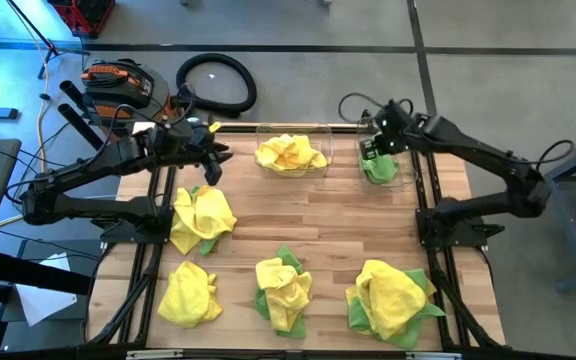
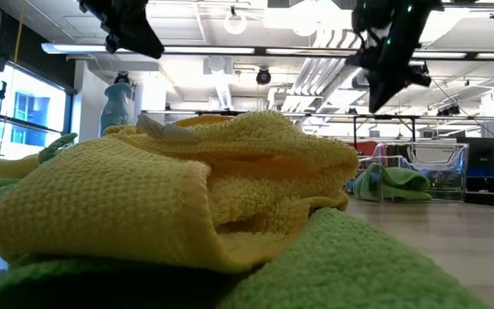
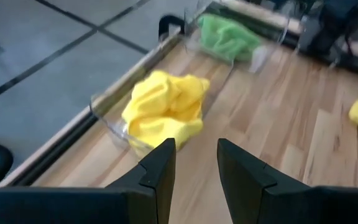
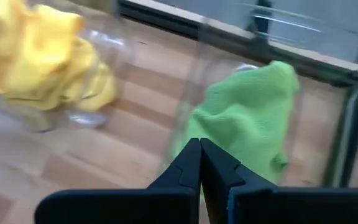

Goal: Sort microfiber towel by color & place in baskets
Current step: Put the top left yellow microfiber cloth into the left transparent bin

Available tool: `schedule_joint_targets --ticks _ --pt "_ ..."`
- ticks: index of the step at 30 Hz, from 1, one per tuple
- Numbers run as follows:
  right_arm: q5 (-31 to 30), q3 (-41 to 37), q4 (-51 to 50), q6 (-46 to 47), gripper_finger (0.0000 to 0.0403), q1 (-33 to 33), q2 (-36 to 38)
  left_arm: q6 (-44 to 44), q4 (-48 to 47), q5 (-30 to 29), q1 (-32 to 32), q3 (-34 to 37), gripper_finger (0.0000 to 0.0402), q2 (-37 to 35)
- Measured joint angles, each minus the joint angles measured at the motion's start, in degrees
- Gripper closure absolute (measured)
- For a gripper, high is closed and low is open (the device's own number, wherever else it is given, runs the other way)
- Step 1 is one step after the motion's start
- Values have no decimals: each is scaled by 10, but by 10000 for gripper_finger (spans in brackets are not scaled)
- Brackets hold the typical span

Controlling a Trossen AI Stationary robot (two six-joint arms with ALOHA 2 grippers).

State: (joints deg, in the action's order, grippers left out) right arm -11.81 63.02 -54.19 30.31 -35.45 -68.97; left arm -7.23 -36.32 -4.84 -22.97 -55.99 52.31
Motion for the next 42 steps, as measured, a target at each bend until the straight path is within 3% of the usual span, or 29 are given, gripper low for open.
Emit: schedule_joint_targets --ticks 12,20,25,33,42 --pt "-126 -1 31 128 403 279 18 6 -111 -39 70 0 296 0" --pt "-163 -2 86 97 403 415 18 -28 -125 -65 121 0 296 0" --pt "-165 -18 169 44 403 447 19 -60 -125 -90 158 0 296 0" --pt "-99 -149 377 -8 403 453 36 -140 -140 -120 214 -18 296 25" --pt "-37 -218 376 -8 403 453 107 -218 -201 -164 269 -95 296 132"
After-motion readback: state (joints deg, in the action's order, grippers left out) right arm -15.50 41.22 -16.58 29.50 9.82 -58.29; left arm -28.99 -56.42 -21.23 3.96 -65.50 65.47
